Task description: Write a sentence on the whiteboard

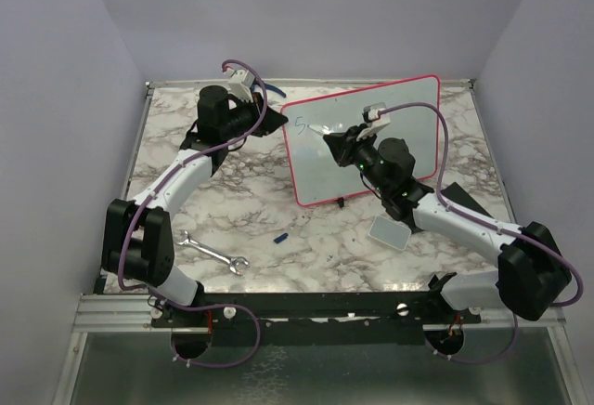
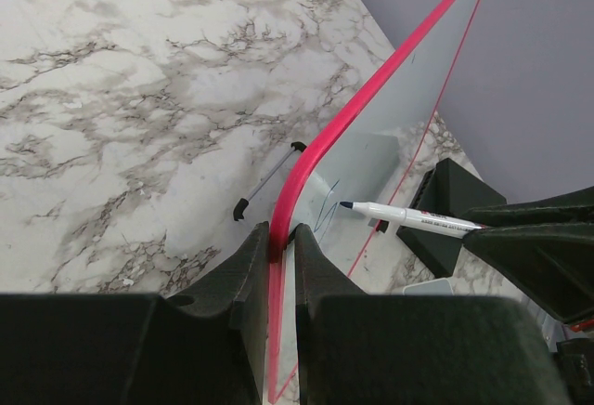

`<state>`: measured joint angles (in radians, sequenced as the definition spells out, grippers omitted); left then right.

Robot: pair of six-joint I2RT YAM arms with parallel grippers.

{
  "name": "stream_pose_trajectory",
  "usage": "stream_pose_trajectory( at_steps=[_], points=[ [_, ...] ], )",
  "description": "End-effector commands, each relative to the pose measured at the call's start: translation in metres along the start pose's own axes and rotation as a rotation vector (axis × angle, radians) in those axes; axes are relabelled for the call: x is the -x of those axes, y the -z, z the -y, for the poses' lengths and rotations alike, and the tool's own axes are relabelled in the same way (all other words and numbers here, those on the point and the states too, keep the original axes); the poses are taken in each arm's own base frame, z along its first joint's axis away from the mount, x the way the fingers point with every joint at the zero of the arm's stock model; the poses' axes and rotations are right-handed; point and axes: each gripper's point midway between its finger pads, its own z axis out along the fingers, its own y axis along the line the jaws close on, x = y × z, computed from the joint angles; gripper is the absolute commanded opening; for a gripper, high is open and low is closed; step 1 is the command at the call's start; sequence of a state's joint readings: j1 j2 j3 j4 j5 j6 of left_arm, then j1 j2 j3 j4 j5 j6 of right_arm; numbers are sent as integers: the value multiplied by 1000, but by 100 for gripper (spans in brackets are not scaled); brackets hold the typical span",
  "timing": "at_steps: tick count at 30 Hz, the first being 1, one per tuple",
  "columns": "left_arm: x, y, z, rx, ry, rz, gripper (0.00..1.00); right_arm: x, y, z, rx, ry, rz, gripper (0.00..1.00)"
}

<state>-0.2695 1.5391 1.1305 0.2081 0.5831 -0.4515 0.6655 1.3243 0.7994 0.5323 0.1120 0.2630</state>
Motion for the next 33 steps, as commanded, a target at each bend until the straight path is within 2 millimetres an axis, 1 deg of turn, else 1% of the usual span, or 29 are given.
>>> stream_pose_trajectory(
  at_steps=[1,6,11,17,26,33],
  points=[
    [8,4,12,-35,-30,21,7,-8,1,7,-23,-14,-1,0],
    [8,4,13,-38,-30,22,7,-19,4,9,-24,-24,-28,0],
    [8,4,13,-38,-29,21,7,-22,6,11,-32,-26,-30,0],
    [8,5,13,-38,-30,22,7,-11,4,10,-34,-22,1,0],
    [8,5,13,-38,-30,22,7,10,-2,8,-35,-8,61,0],
    [8,5,14,-39,-30,21,7,16,-3,8,-41,-1,77,0]
  ],
)
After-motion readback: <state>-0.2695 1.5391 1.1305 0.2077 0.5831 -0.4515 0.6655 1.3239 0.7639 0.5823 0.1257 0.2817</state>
